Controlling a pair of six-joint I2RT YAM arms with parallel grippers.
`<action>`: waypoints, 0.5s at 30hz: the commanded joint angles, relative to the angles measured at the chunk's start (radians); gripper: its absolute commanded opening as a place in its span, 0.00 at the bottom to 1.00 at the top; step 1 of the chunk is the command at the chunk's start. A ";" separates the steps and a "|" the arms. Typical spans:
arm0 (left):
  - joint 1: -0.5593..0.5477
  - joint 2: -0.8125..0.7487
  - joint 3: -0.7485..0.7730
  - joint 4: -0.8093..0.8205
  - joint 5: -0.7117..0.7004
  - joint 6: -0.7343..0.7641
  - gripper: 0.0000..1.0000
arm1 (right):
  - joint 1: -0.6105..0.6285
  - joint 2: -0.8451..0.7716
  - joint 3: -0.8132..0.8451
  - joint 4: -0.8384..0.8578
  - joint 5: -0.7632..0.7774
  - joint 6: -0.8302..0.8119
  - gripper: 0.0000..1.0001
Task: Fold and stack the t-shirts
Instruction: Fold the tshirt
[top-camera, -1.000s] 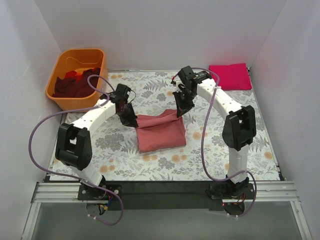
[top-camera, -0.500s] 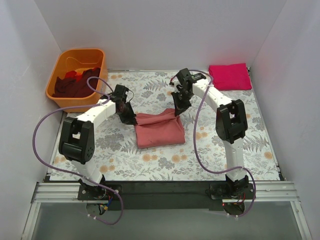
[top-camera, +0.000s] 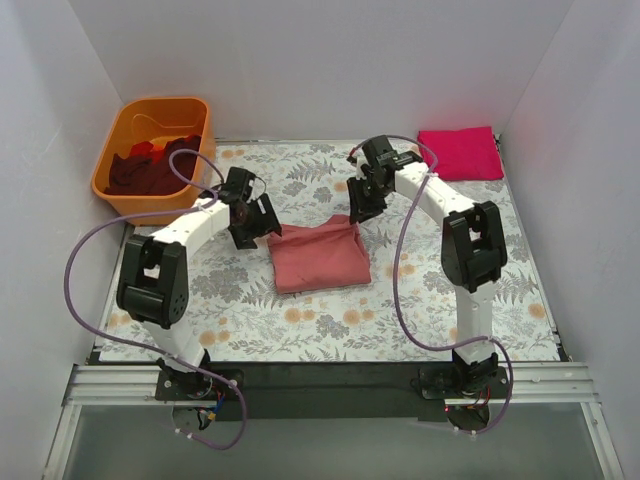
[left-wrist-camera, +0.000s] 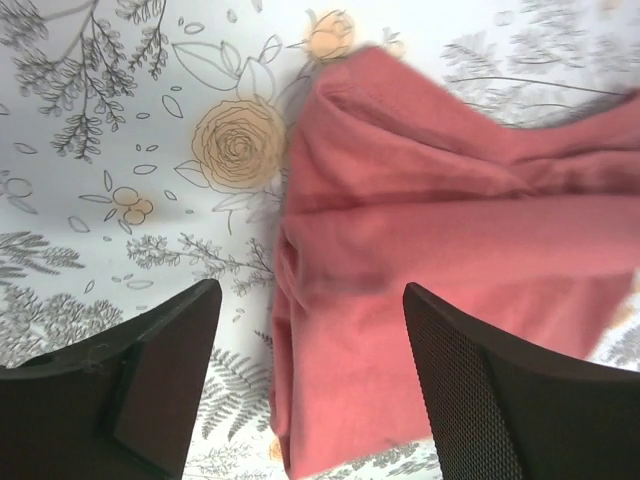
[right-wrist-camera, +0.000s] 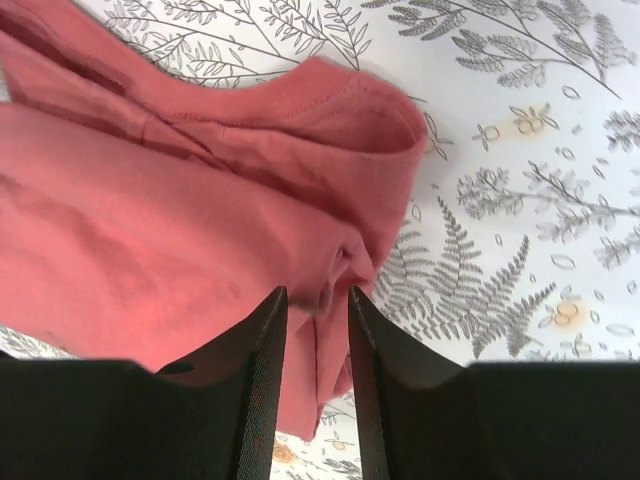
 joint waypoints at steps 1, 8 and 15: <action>0.006 -0.157 0.020 0.034 -0.017 0.018 0.73 | -0.002 -0.195 -0.090 0.125 0.028 0.032 0.38; -0.013 -0.383 -0.232 0.197 0.200 0.010 0.54 | -0.011 -0.447 -0.504 0.551 -0.260 0.107 0.38; -0.014 -0.289 -0.342 0.370 0.281 -0.011 0.31 | -0.010 -0.340 -0.613 0.912 -0.561 0.252 0.38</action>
